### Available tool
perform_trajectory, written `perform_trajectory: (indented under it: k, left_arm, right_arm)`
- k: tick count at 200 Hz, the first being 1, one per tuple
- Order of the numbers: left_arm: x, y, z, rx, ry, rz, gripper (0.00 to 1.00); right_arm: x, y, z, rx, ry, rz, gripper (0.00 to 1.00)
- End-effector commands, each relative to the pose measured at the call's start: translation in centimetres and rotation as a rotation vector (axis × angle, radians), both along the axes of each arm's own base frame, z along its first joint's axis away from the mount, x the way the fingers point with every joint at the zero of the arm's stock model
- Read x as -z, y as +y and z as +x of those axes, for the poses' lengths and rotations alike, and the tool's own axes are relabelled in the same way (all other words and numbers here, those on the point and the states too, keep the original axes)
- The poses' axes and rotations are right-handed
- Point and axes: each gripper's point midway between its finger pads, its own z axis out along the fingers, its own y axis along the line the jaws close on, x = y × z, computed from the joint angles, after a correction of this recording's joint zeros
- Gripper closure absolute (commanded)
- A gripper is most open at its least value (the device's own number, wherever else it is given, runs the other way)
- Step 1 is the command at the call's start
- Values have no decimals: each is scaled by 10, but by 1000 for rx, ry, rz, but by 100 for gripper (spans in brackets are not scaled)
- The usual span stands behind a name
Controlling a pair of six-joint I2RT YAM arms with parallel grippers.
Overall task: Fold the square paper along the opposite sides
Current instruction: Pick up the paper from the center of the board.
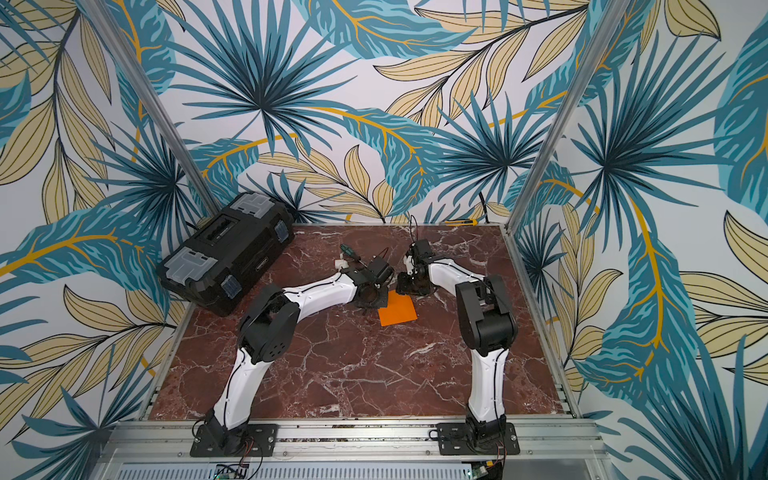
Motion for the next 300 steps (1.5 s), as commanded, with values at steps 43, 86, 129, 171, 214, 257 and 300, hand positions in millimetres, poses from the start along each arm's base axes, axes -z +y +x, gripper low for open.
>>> perform_trajectory:
  k: [43,86,129,171,214,257,300]
  left_arm:
    - [69,32,-33,10,163,176,100]
    - [68,32,-33,15,163,177,100]
    - [68,32,-33,16,162,179,100]
    - [66,34,-29,8,138,194,100]
    - [50,27,-17,6,66,152,100]
    - [-47,24,17,18,-177,118,67]
    - [-185,47,25,35,-474,47,43]
  right_arm:
    - [19,-4,-28,-10,109,-27,49]
    - [14,1,-32,-21,113,5,55]
    - [9,5,-37,-42,110,32,64]
    - [2,10,-35,-46,99,66,72]
    - [-15,11,-32,-48,59,77,74]
    - [-42,11,-30,-50,6,86,74]
    - [-78,8,-37,-60,-55,86,75]
